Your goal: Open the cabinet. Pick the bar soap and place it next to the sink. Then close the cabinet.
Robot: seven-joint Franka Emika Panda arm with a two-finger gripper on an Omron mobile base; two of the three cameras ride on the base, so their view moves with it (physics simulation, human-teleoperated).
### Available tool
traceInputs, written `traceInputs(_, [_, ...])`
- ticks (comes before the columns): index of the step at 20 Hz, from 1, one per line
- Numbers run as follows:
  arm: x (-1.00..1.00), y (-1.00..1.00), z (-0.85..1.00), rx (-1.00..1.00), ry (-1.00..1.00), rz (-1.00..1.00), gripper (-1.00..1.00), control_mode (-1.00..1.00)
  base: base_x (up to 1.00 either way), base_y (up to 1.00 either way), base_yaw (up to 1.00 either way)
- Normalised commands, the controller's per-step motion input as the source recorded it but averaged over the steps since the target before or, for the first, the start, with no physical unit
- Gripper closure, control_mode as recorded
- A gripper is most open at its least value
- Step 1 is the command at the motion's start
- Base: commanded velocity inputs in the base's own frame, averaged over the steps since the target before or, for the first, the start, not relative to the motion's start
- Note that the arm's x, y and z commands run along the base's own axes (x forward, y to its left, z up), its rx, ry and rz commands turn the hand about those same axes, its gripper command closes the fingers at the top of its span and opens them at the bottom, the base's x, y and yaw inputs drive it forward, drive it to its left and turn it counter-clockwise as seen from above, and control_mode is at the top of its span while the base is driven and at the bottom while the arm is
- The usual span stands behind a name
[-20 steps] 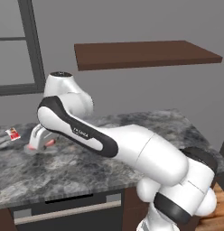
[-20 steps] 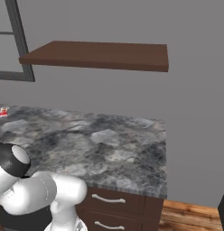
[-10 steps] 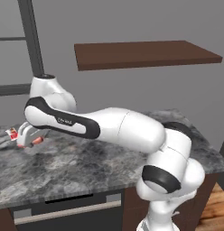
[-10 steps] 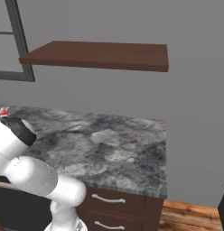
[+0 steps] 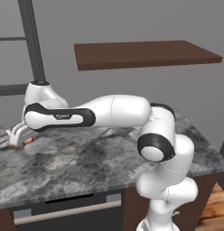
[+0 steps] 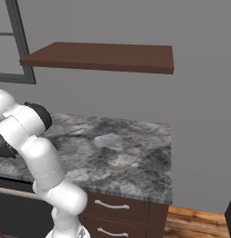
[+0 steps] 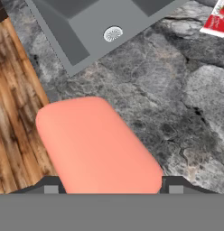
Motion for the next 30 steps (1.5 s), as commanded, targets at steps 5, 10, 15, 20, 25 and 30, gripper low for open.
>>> traceInputs(5, [0.07, 0.46, -0.09, -0.01, 0.00, 0.00, 1.00, -1.00, 0.00, 0.00, 0.00])
traceInputs(10, [0.02, 0.20, -0.01, -0.05, 0.00, 0.00, 1.00, -1.00, 0.00, 0.00, 0.00])
traceInputs(15, [0.00, 0.04, -0.03, -0.06, 0.00, -0.02, 1.00, -1.00, 0.00, 0.00, 0.00])
traceInputs(20, [0.03, 0.08, -0.28, -0.06, 0.00, -0.03, 1.00, -1.00, 0.00, 0.00, 0.00])
traceInputs(25, [0.16, 0.23, -0.36, -0.06, 0.00, -0.02, 1.00, -1.00, 0.00, 0.00, 0.00])
traceInputs(30, [0.17, 0.23, -0.42, -0.03, 0.00, -0.01, 1.00, -1.00, 0.00, 0.00, 0.00])
